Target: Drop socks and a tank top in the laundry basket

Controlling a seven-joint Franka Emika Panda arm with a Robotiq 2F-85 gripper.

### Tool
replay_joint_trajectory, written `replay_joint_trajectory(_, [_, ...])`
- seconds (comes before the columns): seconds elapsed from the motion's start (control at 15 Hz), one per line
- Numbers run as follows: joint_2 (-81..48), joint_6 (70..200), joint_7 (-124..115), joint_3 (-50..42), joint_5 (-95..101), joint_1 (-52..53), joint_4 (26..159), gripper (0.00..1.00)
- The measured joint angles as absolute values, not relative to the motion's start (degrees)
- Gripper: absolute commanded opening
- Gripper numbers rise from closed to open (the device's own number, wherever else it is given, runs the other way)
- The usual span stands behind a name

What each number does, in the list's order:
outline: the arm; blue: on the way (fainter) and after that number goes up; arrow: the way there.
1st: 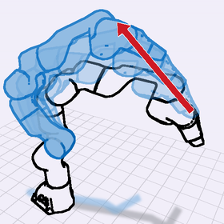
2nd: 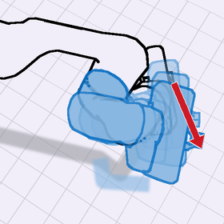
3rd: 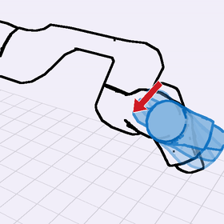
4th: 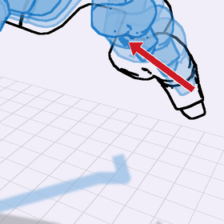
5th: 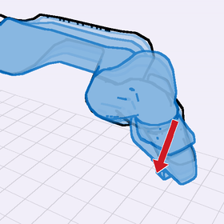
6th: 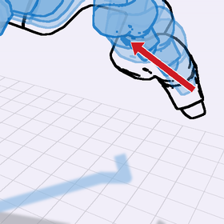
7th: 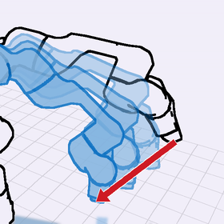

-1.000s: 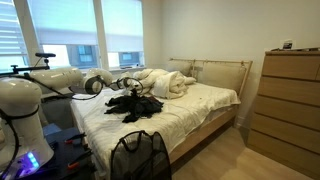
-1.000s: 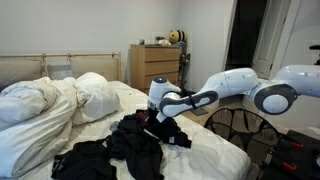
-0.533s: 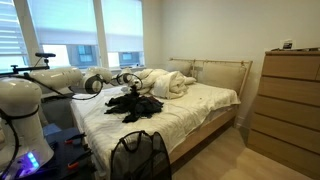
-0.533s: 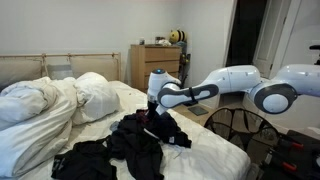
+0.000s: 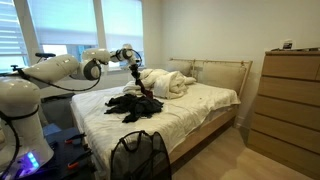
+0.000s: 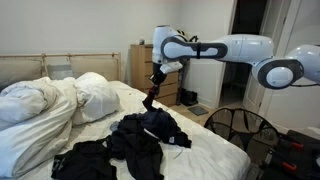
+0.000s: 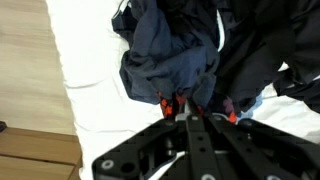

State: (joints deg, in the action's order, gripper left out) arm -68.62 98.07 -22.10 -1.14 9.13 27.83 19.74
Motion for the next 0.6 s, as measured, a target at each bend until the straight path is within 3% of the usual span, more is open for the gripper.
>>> replay_joint_trajectory(0.6, [-53.33, 79.25, -26.50, -5.66, 10.85, 25.74, 19.50, 0.01])
